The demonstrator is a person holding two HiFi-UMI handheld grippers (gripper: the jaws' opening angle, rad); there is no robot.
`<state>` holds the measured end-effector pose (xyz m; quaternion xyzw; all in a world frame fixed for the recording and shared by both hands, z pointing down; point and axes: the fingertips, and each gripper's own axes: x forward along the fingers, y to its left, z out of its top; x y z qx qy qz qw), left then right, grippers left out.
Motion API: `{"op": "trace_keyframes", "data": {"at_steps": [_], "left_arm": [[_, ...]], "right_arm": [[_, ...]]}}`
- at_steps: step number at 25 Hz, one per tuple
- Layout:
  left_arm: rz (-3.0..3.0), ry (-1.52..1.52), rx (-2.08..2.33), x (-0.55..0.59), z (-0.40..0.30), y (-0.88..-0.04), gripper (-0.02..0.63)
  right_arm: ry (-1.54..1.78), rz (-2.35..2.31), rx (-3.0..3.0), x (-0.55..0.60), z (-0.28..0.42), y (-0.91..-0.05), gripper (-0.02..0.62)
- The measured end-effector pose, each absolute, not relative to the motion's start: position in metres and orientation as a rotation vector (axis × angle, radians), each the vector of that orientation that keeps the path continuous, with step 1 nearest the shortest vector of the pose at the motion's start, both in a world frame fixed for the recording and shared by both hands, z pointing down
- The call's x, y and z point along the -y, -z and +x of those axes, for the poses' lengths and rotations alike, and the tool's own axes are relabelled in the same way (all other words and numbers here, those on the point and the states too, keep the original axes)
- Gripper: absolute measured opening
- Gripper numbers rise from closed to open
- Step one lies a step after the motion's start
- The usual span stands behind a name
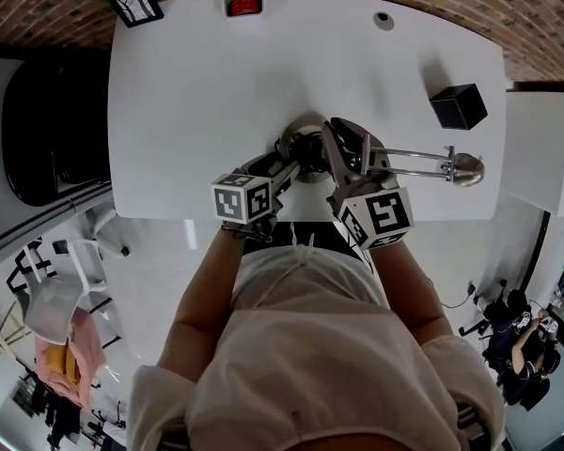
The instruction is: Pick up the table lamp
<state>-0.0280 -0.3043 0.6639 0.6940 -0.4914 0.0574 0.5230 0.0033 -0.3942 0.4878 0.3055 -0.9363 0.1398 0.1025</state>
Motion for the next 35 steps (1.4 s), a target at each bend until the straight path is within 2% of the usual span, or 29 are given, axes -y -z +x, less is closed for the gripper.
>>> {"op": "trace_keyframes", "data": {"at_steps": [7,11,21,35], "left_arm": [[1.559,-0.048,0.988,0.312,-0.011,-0.673,0.225],[1.522,0.008,0.928,0.314,-0.007,-0.671,0.204],[1.487,0.099,0.942,0.318,-0.008,-0.67,0.175],[1.52,0.109,1.004,0.322,-0.014,-0.644,0.172]], "right_arm": [[-0.452,0.895,2.778,0.397,0.01,-0.489,0.055],[-0.46,0.895,2.779,0.399,0.01,-0.489,0.054],[-0.45,0.907,2.752,0.402,0.013,-0.489,0.044],[-0.399,0.966,2.707,0.408,0.015,-0.466,0.034]]}}
